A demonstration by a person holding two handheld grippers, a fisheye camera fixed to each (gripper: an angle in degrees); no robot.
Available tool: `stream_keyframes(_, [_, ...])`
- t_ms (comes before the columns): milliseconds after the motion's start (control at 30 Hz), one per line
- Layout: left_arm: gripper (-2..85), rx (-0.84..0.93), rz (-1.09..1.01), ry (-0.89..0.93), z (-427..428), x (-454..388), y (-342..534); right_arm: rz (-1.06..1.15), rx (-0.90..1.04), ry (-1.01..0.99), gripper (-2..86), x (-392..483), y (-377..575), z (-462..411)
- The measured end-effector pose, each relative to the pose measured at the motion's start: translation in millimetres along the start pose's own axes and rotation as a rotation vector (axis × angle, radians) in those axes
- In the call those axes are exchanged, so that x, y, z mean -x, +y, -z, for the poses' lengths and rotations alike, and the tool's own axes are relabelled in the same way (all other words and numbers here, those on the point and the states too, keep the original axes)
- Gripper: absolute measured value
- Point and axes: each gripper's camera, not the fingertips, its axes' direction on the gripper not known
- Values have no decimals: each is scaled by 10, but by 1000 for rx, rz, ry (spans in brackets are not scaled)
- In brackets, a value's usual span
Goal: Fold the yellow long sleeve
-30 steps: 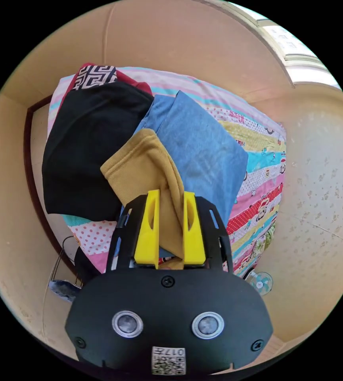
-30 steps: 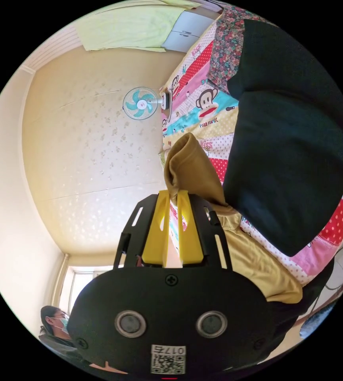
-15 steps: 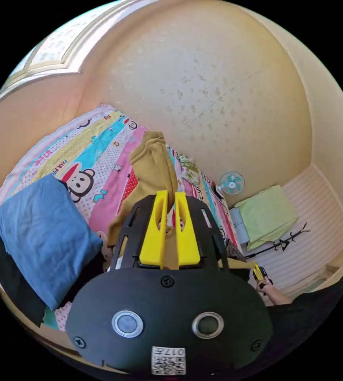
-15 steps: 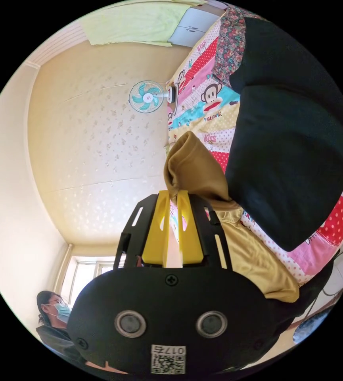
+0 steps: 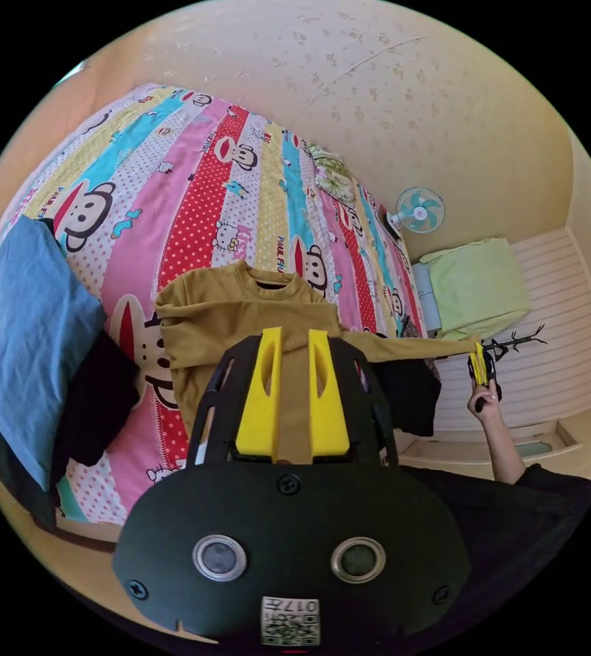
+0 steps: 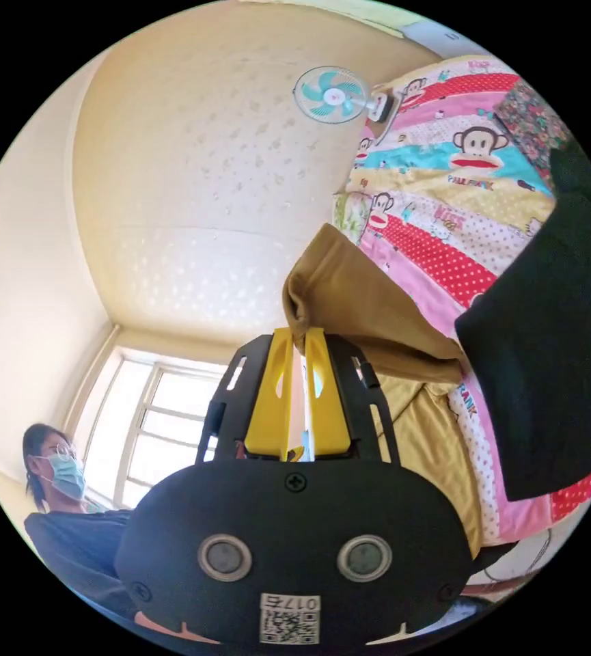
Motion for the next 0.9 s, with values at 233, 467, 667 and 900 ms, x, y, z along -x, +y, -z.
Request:
stream_keyframes(233, [65, -33, 187, -45, 538, 840, 675, 248, 534, -129, 50, 847, 352, -2474])
stream_keyframes(467, [66, -56, 371, -49, 847, 1462, 1368, 142, 831, 26, 88, 355, 936, -3477])
stream_keyframes(667, [76, 56, 475, -25, 800, 1895, 1901, 39, 875, 449, 86, -254, 923, -2875])
stream_keyframes(900, [113, 438, 396, 8, -13, 1840, 2264, -93, 1079, 847, 109, -897, 1383, -2365])
